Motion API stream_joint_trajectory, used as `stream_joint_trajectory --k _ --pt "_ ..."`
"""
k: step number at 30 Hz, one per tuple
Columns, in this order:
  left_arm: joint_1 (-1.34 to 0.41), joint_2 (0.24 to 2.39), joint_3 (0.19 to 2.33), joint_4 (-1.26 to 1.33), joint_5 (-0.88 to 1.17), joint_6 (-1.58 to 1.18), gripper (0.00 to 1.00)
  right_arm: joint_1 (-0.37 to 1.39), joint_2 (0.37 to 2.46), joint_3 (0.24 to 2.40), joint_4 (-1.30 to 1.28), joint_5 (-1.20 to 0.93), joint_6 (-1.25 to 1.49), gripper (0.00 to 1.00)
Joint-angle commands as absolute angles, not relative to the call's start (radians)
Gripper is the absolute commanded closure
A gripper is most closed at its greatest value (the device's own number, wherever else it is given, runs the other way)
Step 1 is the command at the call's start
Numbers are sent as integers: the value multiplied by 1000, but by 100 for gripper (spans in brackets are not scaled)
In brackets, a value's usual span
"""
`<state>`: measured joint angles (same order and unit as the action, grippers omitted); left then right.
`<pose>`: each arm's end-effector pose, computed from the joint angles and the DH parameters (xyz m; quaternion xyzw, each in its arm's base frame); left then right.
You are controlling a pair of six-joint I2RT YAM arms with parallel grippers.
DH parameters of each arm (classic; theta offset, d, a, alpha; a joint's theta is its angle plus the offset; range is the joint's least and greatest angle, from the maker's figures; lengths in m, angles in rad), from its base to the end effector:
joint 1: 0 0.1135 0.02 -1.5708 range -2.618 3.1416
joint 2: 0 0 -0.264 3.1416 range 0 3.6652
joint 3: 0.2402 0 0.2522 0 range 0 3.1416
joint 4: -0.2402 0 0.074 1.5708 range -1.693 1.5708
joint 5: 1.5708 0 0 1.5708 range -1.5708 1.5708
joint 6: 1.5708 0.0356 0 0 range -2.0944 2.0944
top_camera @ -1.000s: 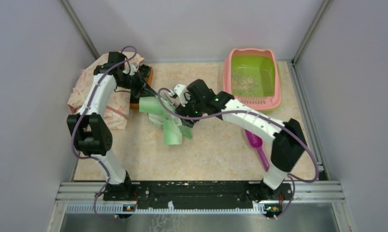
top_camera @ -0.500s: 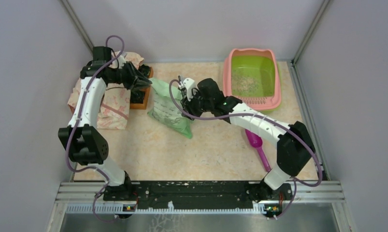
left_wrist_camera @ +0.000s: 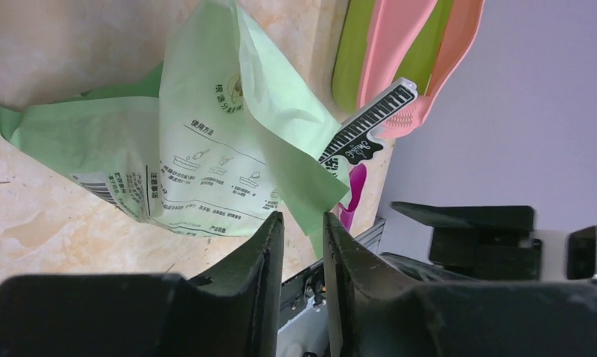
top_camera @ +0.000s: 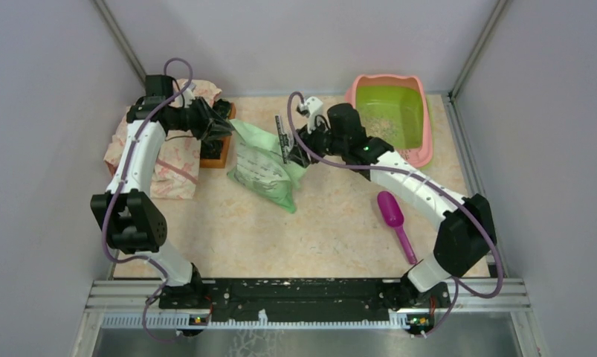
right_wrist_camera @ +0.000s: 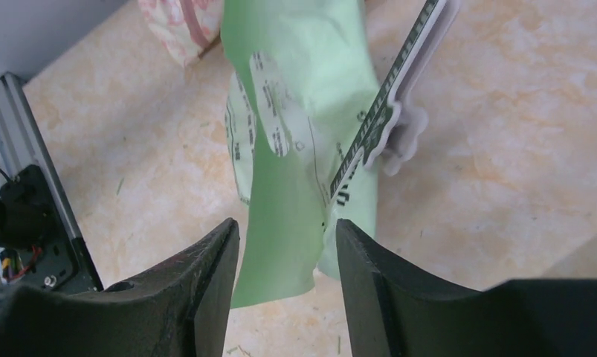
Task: Fill the litter box with clean litter
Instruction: Adjust the clamp at the cat litter bag.
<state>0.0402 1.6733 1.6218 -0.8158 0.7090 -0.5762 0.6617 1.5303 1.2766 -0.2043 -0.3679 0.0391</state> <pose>0.3607 -0.0087 0.3464 -0.1531 0.8752 -0.3998 0.2253 0.2743 0.2299 0.3265 -0.3477 0.7651 0.3241 0.4344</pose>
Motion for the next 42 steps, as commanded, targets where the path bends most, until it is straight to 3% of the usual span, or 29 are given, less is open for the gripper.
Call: stream_joint_trajectory --k 1,3,4,5,6,8,11,12,13,14,17,22,28,39,40,42 --pt "46 1641 1659 -772 699 -586 67 637 1531 1460 -235 -510 63 55" --pt "61 1626 1643 -747 681 -599 74 640 1576 1551 -302 -524 47 66" --pt "72 1621 1630 -723 692 -608 85 642 1586 1573 -308 -510 43 67" --pt "80 1621 1619 -705 701 -619 91 644 1591 1585 -308 -486 39 67" --pt "84 1625 1614 -693 710 -623 89 643 1597 1595 -309 -438 38 66" --pt "84 1642 1615 -685 726 -629 65 628 1612 1617 -321 -379 51 57" --pt "88 1662 1590 -644 752 -659 47 594 1658 1667 -350 -420 72 54" --pt "92 1673 1585 -630 758 -674 34 591 1667 1680 -348 -428 67 53" --pt "95 1684 1587 -626 762 -689 11 589 1680 1701 -355 -451 51 52" --pt "100 1697 1592 -627 771 -700 2 590 1698 1738 -375 -498 29 52" --pt "112 1727 1601 -637 790 -748 1 602 1779 1910 -490 -607 -59 56" --pt "118 1745 1581 -595 828 -843 1 679 1885 2085 -630 -446 -176 56" --pt "107 1768 1563 -541 861 -881 1 659 1839 1934 -478 -281 -83 55" --pt "28 1818 1548 -469 855 -901 1 534 1761 1737 -377 -352 70 54" --pt "25 1821 1545 -463 854 -899 3 525 1747 1705 -358 -368 84 54" --pt "23 1821 1533 -424 861 -898 18 497 1720 1642 -305 -450 118 54"
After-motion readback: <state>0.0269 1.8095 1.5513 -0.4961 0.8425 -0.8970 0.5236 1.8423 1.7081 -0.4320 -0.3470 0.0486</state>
